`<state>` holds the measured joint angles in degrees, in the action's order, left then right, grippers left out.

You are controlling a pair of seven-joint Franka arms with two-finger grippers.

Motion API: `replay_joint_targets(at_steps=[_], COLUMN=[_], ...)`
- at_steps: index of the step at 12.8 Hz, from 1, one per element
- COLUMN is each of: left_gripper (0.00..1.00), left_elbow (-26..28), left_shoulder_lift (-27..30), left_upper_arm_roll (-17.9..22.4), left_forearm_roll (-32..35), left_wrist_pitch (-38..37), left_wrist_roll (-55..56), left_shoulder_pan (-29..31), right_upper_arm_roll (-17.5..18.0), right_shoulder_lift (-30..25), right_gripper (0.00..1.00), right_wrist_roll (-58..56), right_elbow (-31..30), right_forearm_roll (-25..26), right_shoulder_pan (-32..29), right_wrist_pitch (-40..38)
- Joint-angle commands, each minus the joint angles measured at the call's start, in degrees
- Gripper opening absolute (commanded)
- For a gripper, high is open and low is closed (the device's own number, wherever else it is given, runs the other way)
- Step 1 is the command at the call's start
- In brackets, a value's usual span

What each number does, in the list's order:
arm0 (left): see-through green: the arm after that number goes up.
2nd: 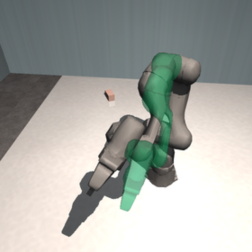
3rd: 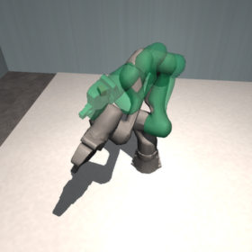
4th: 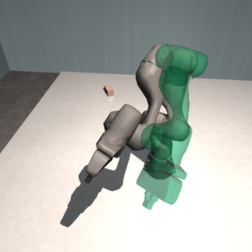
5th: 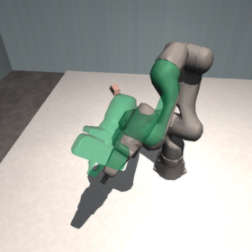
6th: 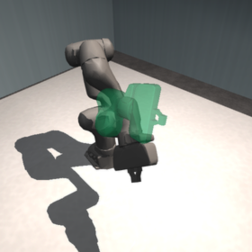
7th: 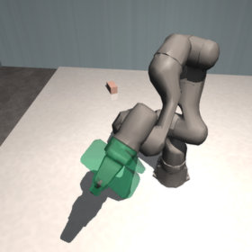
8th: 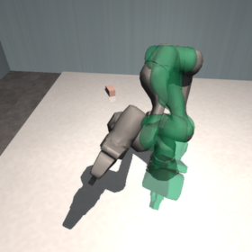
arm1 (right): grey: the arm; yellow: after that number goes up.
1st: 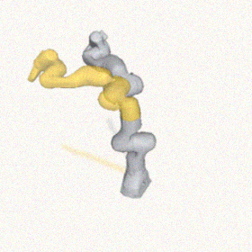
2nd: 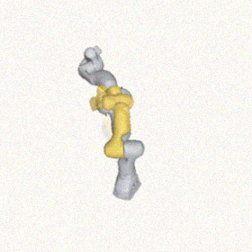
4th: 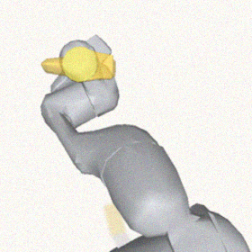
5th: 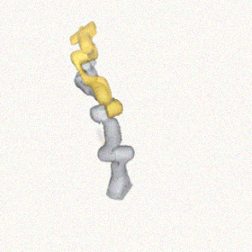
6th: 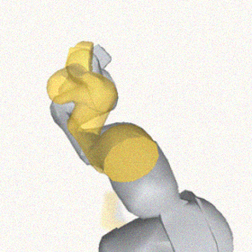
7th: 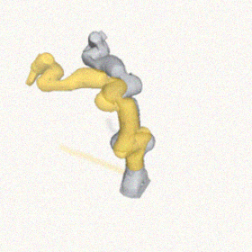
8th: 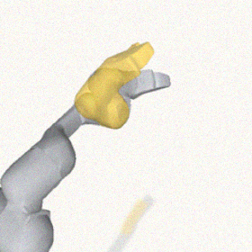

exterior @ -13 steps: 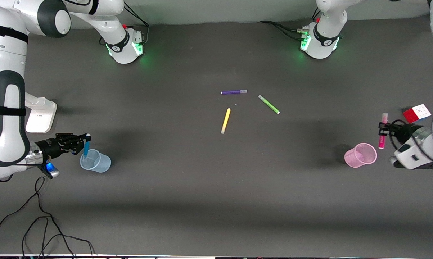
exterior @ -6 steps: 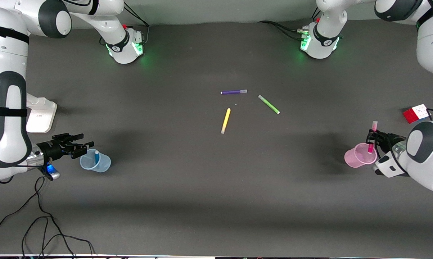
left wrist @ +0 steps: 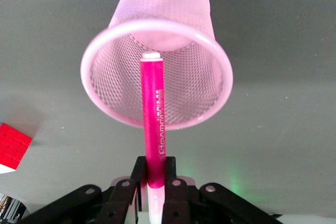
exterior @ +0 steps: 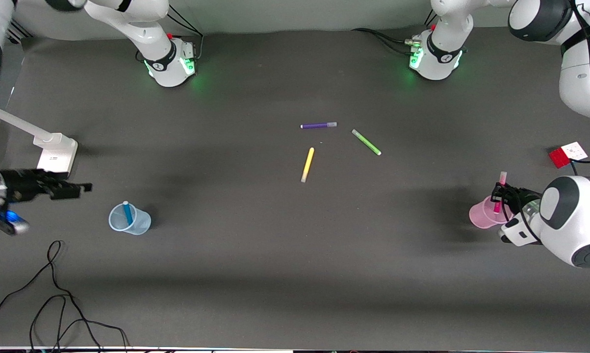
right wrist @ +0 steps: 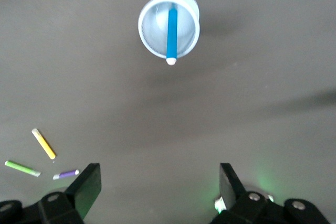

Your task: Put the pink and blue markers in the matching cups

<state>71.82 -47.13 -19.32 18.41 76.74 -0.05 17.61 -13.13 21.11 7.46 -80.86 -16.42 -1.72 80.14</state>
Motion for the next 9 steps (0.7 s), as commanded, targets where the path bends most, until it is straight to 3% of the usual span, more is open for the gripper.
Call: replay_joint_targets(at_steps=[1,2,3,6,7,9], left_gripper=[0.65,0.95,0.99,0.99,1.00,1.00], left_elbow=[-1.9,-1.9,-1.9,-1.9,-2.0,-1.6], left_shoulder_lift=[-1.0,-1.0,-0.8,1.1,2.4,7.0], left_upper_arm_roll=[0.1,0.1,0.1,-0.1,-0.4,-0.5], left_forearm_roll=[1.1,1.1,1.1,0.8,0.7,-0.8], left_wrist_pitch=[0.2,0.4,0.3,-0.8,-0.7,-0.8], left_wrist_roll=[0.3,0.2,0.2,0.4,0.0,-0.2], left_shoulder_pan=[-0.8,-0.8,-0.8,-0.6,0.0,0.3], right_upper_arm_roll=[0.1,-0.1,-0.1,1.2,3.9,13.7], right_shoulder_lift=[-17.9,-23.6,-26.4,-24.9,-25.6,-25.9], right_gripper=[1.00,1.00,1.00,1.00,1.00,1.00], right_wrist_roll=[-2.7,-2.7,-2.7,-2.1,-2.9,-3.7], right_elbow=[-19.6,-25.3,-27.7,-23.7,-23.4,-21.2], right_forearm_roll=[5.8,7.1,8.3,11.9,11.9,11.9], right_shoulder_pan=[3.4,4.4,4.6,5.6,4.1,-2.1], right_wrist_pitch=[13.7,19.0,20.9,20.4,19.8,17.6])
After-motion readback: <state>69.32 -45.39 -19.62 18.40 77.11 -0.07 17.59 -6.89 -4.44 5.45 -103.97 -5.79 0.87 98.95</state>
